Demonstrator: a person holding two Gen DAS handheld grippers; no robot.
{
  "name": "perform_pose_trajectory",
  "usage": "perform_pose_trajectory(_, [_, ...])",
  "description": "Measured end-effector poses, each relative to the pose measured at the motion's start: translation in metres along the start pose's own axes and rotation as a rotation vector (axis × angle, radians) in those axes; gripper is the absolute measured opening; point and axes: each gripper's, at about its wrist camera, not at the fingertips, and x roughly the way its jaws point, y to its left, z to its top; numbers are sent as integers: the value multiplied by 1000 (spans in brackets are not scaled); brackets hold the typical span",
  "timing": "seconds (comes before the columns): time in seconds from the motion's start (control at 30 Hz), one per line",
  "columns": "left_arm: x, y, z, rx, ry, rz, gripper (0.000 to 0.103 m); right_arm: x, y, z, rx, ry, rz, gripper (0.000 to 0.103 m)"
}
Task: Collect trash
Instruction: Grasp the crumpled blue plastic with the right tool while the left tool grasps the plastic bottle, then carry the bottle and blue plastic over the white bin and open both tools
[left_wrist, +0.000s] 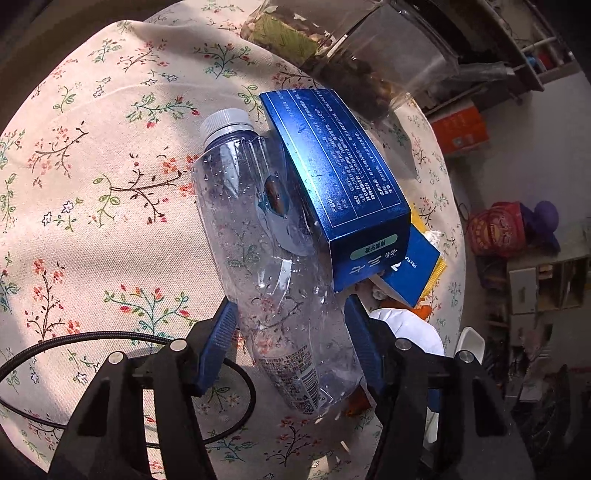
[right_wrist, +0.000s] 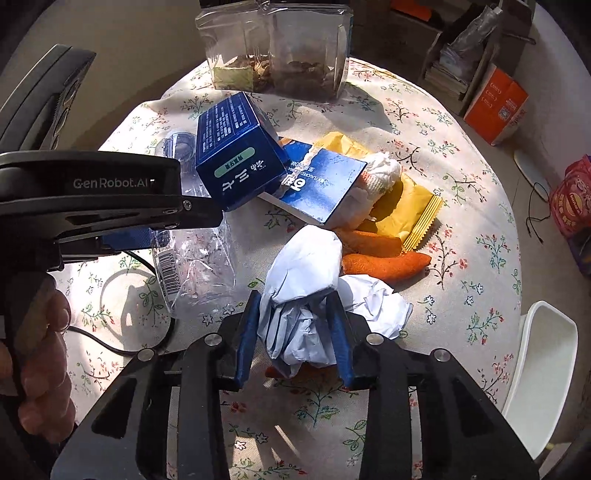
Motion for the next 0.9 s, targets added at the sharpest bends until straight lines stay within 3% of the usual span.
perform_pose_trajectory(0.1, [-3,2,-2,-11,-3,-21,53,-10,-9,1,53,-13,48,32])
perform_pose_trajectory(0.13, [-5,3,-3,-11,-7,-27,46,-13,-11,1,71,-17,62,32])
perform_pose_trajectory(0.37, [-14,6,-5,-3,-22,-9,45,-29,-25,5,134,-51,108,32])
perform_pose_trajectory(0.5, [-24,0,-9,29,-38,9,40,-35,-27,5,135,-64,108,32])
perform_pose_trajectory(0.73, [-38,-12,-20,70,-53,19,40,-41,-32,4,149,-79,101,32])
perform_pose_trajectory(0.9, [-51,-24,-33,141,-97,74,40,-52,-33,3,146,-100,114,32])
